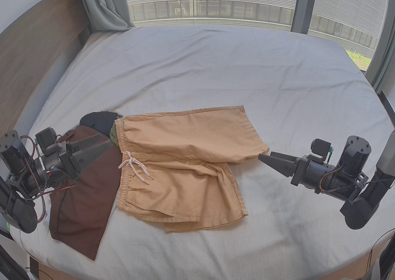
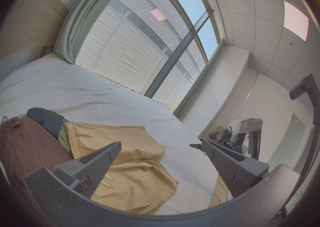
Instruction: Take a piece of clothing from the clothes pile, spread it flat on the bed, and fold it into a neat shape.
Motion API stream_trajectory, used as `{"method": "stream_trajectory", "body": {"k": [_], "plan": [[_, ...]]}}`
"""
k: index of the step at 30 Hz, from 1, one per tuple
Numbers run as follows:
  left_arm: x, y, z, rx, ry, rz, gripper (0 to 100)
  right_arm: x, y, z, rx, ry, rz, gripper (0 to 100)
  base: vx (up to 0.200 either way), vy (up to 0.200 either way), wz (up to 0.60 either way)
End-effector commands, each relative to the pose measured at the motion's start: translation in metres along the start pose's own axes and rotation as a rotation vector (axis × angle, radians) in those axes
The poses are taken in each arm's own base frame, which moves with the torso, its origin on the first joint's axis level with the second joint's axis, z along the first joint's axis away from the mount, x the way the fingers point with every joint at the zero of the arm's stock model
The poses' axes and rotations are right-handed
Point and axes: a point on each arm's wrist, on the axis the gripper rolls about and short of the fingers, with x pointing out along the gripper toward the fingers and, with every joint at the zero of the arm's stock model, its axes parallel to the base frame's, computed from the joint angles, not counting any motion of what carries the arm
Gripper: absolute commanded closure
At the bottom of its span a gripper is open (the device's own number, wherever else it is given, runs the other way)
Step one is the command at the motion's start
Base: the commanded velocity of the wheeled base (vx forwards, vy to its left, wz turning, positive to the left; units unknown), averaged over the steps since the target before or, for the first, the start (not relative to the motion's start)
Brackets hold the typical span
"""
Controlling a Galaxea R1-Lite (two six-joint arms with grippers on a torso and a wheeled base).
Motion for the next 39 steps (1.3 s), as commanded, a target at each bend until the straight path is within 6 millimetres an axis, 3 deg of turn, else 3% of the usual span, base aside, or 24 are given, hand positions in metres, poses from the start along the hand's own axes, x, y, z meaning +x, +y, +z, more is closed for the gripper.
{"method": "stream_trajectory", "body": {"k": [1, 9, 14, 23, 39], "plan": [[-0.008, -0.005, -0.021, 0.045, 0.083, -0.050, 0, -0.001, 0.002, 0.001, 0.002, -0.003, 0.002, 0, 0.000, 0.000, 0.00], [-0.015, -0.009, -0.035, 0.141, 0.144, -0.137, 0, -0.001, -0.007, -0.011, 0.028, 0.039, -0.027, 0, 0.000, 0.000, 0.00], [-0.012, -0.003, -0.041, 0.169, 0.158, -0.139, 0, 0.005, -0.017, -0.023, 0.054, 0.078, -0.049, 0, 0.000, 0.000, 0.00], [-0.007, 0.007, -0.053, 0.275, 0.182, -0.143, 0, 0.006, -0.021, -0.028, 0.064, 0.093, -0.059, 0, 0.000, 0.000, 0.00], [-0.005, 0.007, -0.057, 0.299, 0.190, -0.152, 0, 0.014, -0.050, -0.071, 0.079, 0.224, -0.126, 0, 0.000, 0.000, 0.00]]}}
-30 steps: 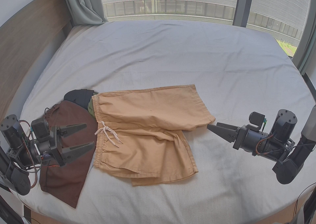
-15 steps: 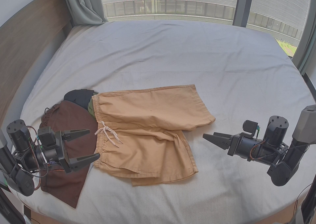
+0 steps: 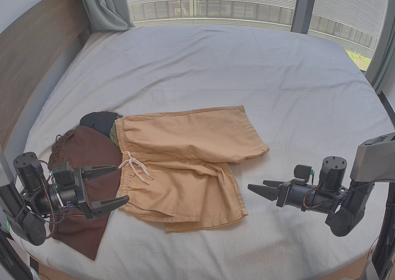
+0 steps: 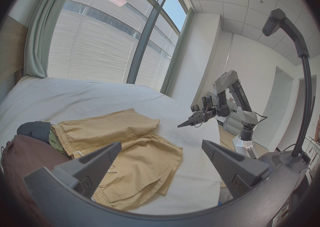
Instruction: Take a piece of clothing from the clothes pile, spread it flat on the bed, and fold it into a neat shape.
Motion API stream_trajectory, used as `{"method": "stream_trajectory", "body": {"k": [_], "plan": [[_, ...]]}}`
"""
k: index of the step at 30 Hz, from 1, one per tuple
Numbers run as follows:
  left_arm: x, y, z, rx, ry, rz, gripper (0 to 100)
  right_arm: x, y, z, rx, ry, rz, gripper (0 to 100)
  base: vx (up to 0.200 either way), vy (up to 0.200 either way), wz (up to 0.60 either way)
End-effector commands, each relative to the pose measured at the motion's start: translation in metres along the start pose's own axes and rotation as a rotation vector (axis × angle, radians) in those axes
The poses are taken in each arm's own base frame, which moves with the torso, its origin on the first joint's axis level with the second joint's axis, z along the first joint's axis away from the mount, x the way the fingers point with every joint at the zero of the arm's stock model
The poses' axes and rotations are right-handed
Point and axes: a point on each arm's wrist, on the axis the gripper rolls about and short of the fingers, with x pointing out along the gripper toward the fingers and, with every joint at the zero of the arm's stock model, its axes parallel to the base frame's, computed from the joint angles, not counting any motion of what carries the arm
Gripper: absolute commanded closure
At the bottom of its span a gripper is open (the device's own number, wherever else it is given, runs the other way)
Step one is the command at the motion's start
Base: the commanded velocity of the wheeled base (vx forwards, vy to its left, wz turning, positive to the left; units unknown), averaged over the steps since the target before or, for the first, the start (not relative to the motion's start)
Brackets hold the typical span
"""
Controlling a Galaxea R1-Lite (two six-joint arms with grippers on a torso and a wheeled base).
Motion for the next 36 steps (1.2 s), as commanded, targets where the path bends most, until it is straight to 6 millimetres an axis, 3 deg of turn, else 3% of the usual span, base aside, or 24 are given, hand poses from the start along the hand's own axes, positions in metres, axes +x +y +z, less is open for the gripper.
{"method": "stream_trajectory", "body": {"k": [1, 16, 36], "plan": [[0.000, 0.000, -0.001, -0.003, 0.002, 0.001, 0, 0.007, -0.010, -0.016, 0.033, 0.052, -0.019, 0, 0.000, 0.000, 0.00], [0.000, 0.000, -0.002, -0.008, 0.005, 0.000, 0, 0.021, -0.031, -0.046, 0.119, 0.141, -0.056, 0, 0.000, 0.000, 0.00], [-0.001, -0.001, 0.001, 0.005, -0.002, -0.001, 0, 0.037, -0.026, -0.067, 0.216, 0.208, -0.032, 0, 0.000, 0.000, 0.00]]}}
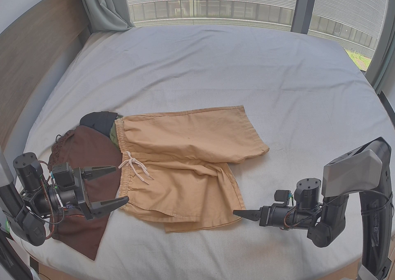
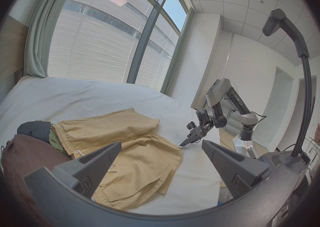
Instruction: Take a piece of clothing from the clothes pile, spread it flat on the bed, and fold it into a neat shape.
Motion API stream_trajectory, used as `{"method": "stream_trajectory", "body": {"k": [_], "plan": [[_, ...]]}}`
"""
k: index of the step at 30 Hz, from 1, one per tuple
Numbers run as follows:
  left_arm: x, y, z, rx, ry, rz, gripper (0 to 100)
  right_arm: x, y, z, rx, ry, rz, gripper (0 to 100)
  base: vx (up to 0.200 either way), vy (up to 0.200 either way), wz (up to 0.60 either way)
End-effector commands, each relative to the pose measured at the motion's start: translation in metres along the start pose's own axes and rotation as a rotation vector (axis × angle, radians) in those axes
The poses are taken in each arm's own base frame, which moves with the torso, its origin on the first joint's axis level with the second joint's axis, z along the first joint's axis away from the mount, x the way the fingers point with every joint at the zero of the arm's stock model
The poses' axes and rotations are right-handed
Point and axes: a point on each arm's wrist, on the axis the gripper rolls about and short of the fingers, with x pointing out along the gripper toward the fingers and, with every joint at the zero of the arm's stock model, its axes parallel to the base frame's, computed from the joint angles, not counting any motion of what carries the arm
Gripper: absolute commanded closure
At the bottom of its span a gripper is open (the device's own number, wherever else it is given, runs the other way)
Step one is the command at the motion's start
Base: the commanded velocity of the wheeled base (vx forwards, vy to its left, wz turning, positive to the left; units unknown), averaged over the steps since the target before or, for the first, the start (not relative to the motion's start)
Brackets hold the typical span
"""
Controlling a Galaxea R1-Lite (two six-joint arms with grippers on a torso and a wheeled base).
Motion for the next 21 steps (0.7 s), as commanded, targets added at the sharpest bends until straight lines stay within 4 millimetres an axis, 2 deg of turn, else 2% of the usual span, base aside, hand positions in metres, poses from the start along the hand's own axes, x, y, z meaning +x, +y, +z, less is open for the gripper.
{"method": "stream_trajectory", "body": {"k": [1, 4, 5, 14, 19, 21], "plan": [[0.000, 0.000, 0.001, 0.005, -0.003, -0.001, 0, 0.006, -0.003, -0.004, 0.001, 0.013, 0.001, 0, 0.000, 0.000, 0.00], [0.000, 0.000, 0.001, 0.007, -0.003, 0.001, 0, 0.008, -0.004, -0.003, -0.004, 0.006, 0.006, 0, 0.000, 0.000, 0.00], [0.000, 0.000, 0.001, 0.004, -0.003, 0.000, 0, 0.009, -0.003, -0.002, -0.005, 0.003, 0.008, 100, 0.000, 0.000, 0.00], [0.000, 0.000, 0.000, 0.001, 0.000, -0.001, 0, 0.007, -0.005, 0.000, -0.007, -0.008, 0.000, 100, 0.000, 0.000, 0.00], [0.000, 0.000, -0.001, -0.001, 0.001, -0.003, 0, -0.006, -0.001, 0.009, -0.016, -0.047, -0.022, 100, 0.000, 0.000, 0.00], [0.002, -0.001, -0.002, -0.006, 0.005, -0.008, 0, -0.016, -0.005, 0.020, -0.040, -0.099, -0.056, 100, 0.000, 0.000, 0.00]]}}
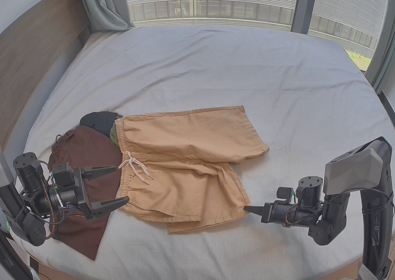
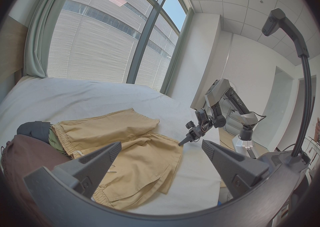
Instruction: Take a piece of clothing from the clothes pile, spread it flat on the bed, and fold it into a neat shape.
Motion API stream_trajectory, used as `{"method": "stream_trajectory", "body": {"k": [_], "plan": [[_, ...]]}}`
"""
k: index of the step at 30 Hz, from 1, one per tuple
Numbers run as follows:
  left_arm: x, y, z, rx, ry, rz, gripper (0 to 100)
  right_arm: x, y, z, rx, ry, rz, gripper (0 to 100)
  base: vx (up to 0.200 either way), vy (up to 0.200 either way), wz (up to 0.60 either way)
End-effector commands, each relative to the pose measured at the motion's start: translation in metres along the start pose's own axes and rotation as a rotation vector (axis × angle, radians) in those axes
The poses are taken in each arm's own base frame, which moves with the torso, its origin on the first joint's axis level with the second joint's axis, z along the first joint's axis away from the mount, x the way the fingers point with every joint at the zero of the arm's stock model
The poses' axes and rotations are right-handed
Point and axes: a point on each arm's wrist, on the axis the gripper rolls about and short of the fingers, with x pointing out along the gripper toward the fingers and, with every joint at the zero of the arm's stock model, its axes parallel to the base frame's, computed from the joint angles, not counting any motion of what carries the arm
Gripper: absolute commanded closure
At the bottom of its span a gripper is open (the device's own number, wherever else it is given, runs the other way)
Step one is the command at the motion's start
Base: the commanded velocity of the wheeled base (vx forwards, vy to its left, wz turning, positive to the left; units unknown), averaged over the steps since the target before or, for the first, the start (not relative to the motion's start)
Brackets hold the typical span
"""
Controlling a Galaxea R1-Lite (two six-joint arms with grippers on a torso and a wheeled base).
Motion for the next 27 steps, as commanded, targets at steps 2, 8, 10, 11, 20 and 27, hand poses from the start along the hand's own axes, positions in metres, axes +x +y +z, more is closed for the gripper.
{"method": "stream_trajectory", "body": {"k": [2, 8, 10, 11, 20, 27], "plan": [[0.002, -0.002, -0.002, -0.008, 0.007, -0.011, 0, -0.016, -0.007, 0.019, -0.039, -0.081, -0.043, 100, 0.000, 0.000, 0.00], [0.002, -0.002, -0.002, -0.008, 0.006, -0.013, 0, -0.022, -0.027, 0.034, -0.151, -0.142, -0.095, 100, 0.000, 0.000, 0.00], [0.003, -0.002, -0.002, -0.009, 0.007, -0.014, 0, -0.019, -0.032, 0.039, -0.171, -0.164, -0.108, 100, 0.000, 0.000, 0.00], [0.003, -0.002, -0.002, -0.007, 0.006, -0.014, 0, -0.018, -0.033, 0.039, -0.172, -0.169, -0.113, 100, 0.000, 0.000, 0.00], [0.003, -0.003, -0.002, -0.008, 0.007, -0.016, 0, 0.001, -0.045, 0.058, -0.203, -0.279, -0.177, 100, 0.000, 0.000, 0.00], [0.003, -0.003, -0.002, -0.010, 0.008, -0.018, 0, 0.008, -0.046, 0.073, -0.242, -0.343, -0.178, 100, 0.000, 0.000, 0.00]]}}
